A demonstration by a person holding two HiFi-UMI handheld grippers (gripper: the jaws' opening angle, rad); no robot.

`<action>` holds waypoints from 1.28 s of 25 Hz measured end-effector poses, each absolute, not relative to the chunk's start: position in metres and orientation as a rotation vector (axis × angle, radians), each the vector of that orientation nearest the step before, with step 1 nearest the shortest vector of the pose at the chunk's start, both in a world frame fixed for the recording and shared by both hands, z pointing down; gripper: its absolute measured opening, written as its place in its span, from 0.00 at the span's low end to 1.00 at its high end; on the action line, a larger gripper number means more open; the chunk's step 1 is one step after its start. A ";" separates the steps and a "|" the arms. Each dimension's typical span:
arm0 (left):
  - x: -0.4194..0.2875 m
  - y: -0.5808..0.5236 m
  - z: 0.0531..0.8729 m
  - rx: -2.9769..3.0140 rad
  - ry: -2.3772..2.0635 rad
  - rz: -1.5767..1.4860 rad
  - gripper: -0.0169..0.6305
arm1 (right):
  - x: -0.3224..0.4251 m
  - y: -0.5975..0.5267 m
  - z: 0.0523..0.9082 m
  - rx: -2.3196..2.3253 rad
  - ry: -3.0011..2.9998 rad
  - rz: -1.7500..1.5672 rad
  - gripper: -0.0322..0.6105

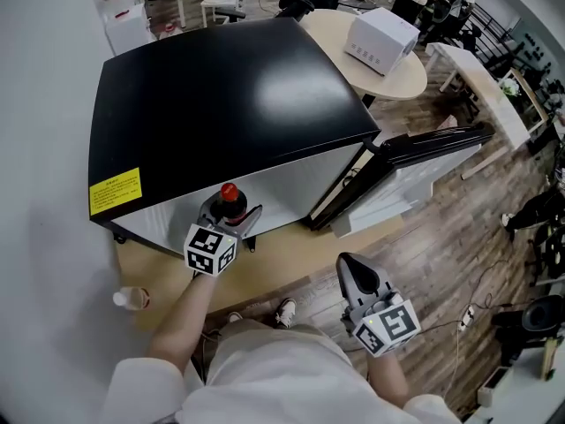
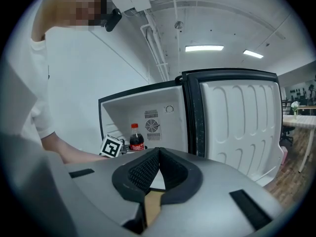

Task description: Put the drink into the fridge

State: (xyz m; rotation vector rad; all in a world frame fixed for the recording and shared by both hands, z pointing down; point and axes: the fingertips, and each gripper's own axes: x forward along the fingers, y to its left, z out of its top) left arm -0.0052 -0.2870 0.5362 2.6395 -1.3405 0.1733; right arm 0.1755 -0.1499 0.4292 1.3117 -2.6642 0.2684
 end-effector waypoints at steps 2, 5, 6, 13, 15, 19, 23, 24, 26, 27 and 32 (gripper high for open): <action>-0.009 -0.297 0.544 2.620 -1.366 0.187 0.54 | 0.178 -0.149 0.429 1.325 -2.652 0.260 0.05; -0.009 -0.311 0.550 2.602 -1.381 0.180 0.54 | 0.183 -0.147 0.433 1.352 -2.628 0.265 0.05; -0.008 -0.316 0.551 2.604 -1.380 0.182 0.54 | 0.183 -0.147 0.433 1.357 -2.623 0.266 0.05; 0.009 -0.341 0.562 2.644 -1.355 0.236 0.54 | 0.189 -0.141 0.435 1.384 -2.580 0.265 0.05; 0.012 -0.348 0.565 2.648 -1.350 0.245 0.54 | 0.196 -0.138 0.434 1.408 -2.559 0.263 0.05; 0.015 -0.357 0.567 2.638 -1.343 0.229 0.54 | 0.212 -0.131 0.435 1.465 -2.513 0.274 0.05; 0.023 -0.362 0.572 2.661 -1.329 0.249 0.54 | 0.224 -0.127 0.434 1.506 -2.488 0.270 0.05; 0.023 -0.363 0.574 2.663 -1.329 0.257 0.54 | 0.227 -0.125 0.434 1.517 -2.482 0.272 0.05; 0.022 -0.366 0.576 2.658 -1.337 0.260 0.54 | 0.232 -0.122 0.436 1.540 -2.467 0.279 0.05; 0.020 -0.368 0.577 2.651 -1.342 0.258 0.54 | 0.236 -0.120 0.437 1.551 -2.458 0.283 0.05; 0.016 -0.373 0.582 2.635 -1.353 0.262 0.55 | 0.244 -0.112 0.442 1.587 -2.424 0.303 0.05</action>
